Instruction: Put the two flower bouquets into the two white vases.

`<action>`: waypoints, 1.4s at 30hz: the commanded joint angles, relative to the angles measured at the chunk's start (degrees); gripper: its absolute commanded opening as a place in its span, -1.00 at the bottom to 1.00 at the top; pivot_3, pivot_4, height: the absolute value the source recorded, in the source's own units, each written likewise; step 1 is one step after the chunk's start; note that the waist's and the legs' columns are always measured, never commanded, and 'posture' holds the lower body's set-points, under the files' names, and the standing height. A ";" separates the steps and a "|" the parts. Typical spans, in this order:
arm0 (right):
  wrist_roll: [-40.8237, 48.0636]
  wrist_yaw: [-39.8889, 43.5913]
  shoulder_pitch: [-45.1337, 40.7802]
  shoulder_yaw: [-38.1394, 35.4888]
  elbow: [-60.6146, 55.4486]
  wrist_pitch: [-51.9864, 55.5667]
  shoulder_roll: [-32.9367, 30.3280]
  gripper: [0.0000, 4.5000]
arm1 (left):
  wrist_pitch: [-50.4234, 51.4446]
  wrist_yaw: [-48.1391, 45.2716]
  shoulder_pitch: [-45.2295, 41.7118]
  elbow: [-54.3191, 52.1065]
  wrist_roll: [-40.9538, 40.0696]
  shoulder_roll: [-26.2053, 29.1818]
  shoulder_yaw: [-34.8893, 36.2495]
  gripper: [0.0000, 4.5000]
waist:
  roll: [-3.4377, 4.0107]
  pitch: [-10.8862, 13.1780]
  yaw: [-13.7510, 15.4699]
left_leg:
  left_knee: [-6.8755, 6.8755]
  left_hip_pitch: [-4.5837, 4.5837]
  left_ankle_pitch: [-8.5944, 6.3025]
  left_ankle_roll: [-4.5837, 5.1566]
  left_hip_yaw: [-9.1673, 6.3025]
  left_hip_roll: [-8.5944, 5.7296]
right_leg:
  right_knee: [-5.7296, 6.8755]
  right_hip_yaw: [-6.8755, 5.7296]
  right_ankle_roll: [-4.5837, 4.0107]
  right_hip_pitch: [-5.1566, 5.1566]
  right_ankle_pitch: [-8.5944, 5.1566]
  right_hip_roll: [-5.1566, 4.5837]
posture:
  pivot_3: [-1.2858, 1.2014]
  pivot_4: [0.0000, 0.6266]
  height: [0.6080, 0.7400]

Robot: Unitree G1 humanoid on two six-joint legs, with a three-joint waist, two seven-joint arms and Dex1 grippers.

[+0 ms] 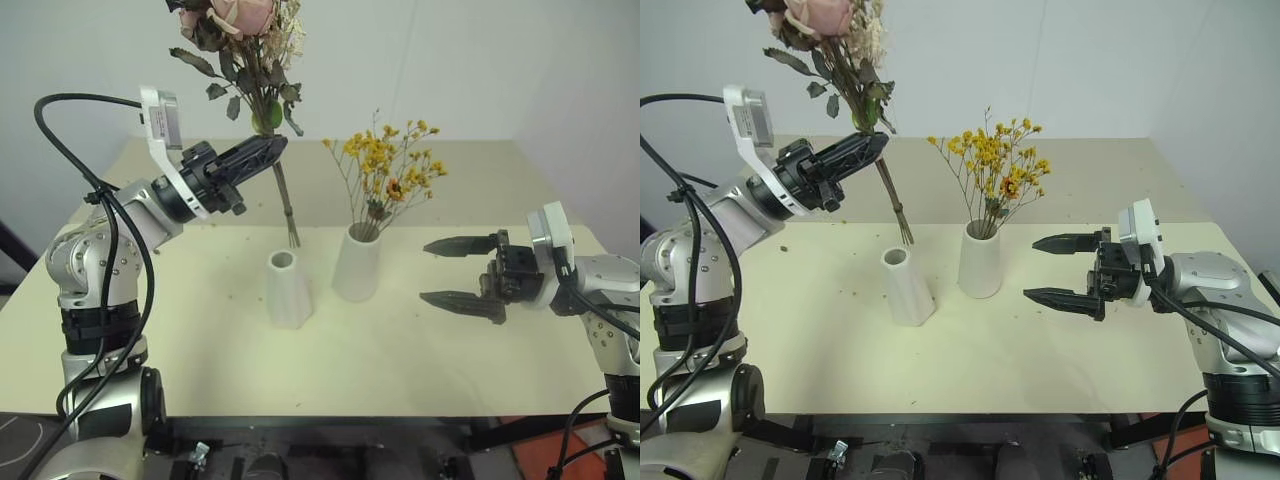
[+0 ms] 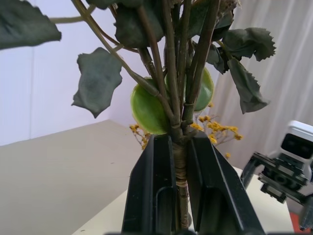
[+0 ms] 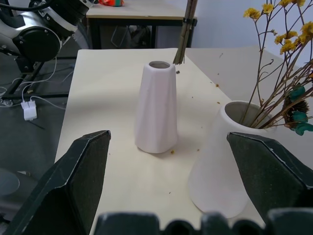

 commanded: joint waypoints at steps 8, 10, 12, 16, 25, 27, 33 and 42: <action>1.46 -0.31 0.00 -1.91 -2.04 -0.48 -0.48 1.00 | -1.74 -4.10 -0.26 -2.20 -0.79 1.65 0.46 -0.96 | 0.00 0.00 0.05 | 0.00 0.00 0.00 0.00 0.00 0.00 | 0.00 0.00 0.00 0.00 0.00 0.00 | 0.03 -0.52 1.00; 1.59 -0.37 0.16 -1.95 -2.31 -0.41 -0.45 1.00 | -1.86 -4.85 -0.11 -2.10 -0.49 1.97 0.23 -0.96 | 0.00 0.00 0.06 | 0.00 0.00 0.00 0.00 0.00 0.00 | 0.00 0.00 0.01 0.00 0.00 0.00 | 0.03 -0.52 1.00; 1.66 -0.46 0.33 -2.06 -2.48 -0.36 -0.47 1.00 | -2.06 -5.36 0.11 -2.04 -0.17 2.17 0.02 -0.96 | 0.00 0.00 0.06 | 0.00 0.00 0.00 0.00 0.00 0.00 | 0.00 0.00 0.01 0.00 -0.01 0.00 | 0.03 -0.52 1.00; 1.66 -0.51 0.46 -2.15 -2.52 -0.33 -0.50 1.00 | -2.47 -5.75 0.12 -1.73 0.10 2.33 -0.21 -0.96 | 0.00 0.00 0.08 | 0.00 0.00 0.00 0.00 0.00 0.00 | 0.00 0.00 0.06 0.00 -0.04 0.00 | 0.03 -0.52 1.00; 1.69 -0.79 0.50 -2.08 -2.55 -0.33 -0.22 1.00 | -3.20 -6.36 0.79 -1.68 0.61 3.22 -0.86 -0.96 | 0.00 0.00 0.06 | 0.00 0.00 0.00 0.00 0.00 0.01 | -0.01 0.00 0.07 0.00 -0.04 0.00 | 0.03 -0.52 1.00; 1.77 -0.83 0.65 -2.16 -2.67 -0.28 -0.24 1.00 | -3.33 -6.53 1.06 -1.81 0.67 3.49 -0.95 -0.96 | 0.00 0.00 0.06 | 0.00 0.00 0.00 0.00 0.00 0.01 | -0.01 0.00 0.07 0.00 -0.04 0.00 | 0.03 -0.52 1.00; 1.90 -0.88 1.01 -2.29 -2.82 -0.21 -0.31 1.00 | -3.45 -6.58 1.36 -1.90 0.54 3.86 -1.03 -0.96 | 0.00 0.00 0.09 | 0.00 0.00 0.00 0.00 0.00 0.01 | 0.00 0.00 0.26 0.00 -0.16 0.00 | 0.03 -0.52 1.00; 2.00 -0.78 0.83 -2.08 -2.59 -0.24 -0.27 1.00 | -3.58 -6.09 1.52 -2.18 -0.05 4.16 -0.26 -0.96 | 0.00 0.00 0.08 | 0.00 0.01 0.00 0.00 0.00 0.01 | 0.00 0.00 0.42 0.01 -0.25 0.00 | 0.03 -0.52 1.00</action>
